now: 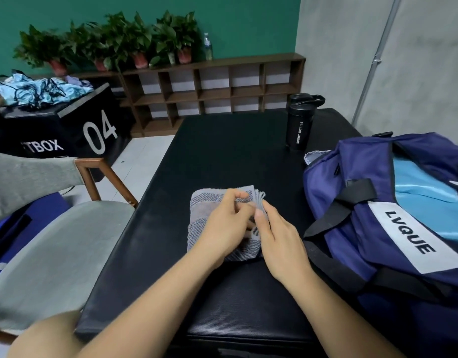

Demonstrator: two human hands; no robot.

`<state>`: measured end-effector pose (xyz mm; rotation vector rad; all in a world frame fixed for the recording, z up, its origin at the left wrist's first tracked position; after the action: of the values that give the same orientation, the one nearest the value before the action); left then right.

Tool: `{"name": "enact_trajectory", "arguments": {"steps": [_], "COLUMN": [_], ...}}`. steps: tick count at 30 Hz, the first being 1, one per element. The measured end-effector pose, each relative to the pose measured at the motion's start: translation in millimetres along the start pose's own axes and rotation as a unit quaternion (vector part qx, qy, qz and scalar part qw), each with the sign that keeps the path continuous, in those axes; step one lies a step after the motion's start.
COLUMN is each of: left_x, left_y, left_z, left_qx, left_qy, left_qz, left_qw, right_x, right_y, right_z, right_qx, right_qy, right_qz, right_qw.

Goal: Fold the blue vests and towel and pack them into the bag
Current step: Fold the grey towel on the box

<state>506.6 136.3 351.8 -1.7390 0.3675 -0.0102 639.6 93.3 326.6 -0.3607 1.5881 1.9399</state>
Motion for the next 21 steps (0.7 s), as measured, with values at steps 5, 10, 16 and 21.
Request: {"name": "enact_trajectory", "arguments": {"steps": [5,10,16,21], "left_x": [-22,-74,-120,-124], "left_y": [-10,-25,27,45], "left_z": [-17,-24,-1,-9], "left_qx": [0.058,0.185,0.024,-0.058], "left_qy": [0.011,-0.150,-0.207,-0.174], "left_qz": [-0.001,0.241,0.244,0.225], "left_qw": [0.998,0.941,0.947,0.957], "right_x": [-13,-14,-11,-10], "right_y": [-4,-8,-10,-19], "right_z": [5,21,36,34], "right_qx": [0.026,0.084,0.082,0.076], "right_qy": [-0.067,-0.035,0.054,0.041], "right_qz": [0.094,0.110,0.013,0.014], "right_qw": [0.993,0.990,0.995,0.996]}}
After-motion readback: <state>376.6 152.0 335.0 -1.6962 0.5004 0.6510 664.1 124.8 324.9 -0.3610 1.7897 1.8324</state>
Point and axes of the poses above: each hand's wrist, its own z-axis towards the middle knuckle, its own x-axis out of the palm, y = z × x, the point moved 9 cm from there along z, towards the middle knuckle, and after that the axes turned 6 degrees about -x, right-handed, at the moved point
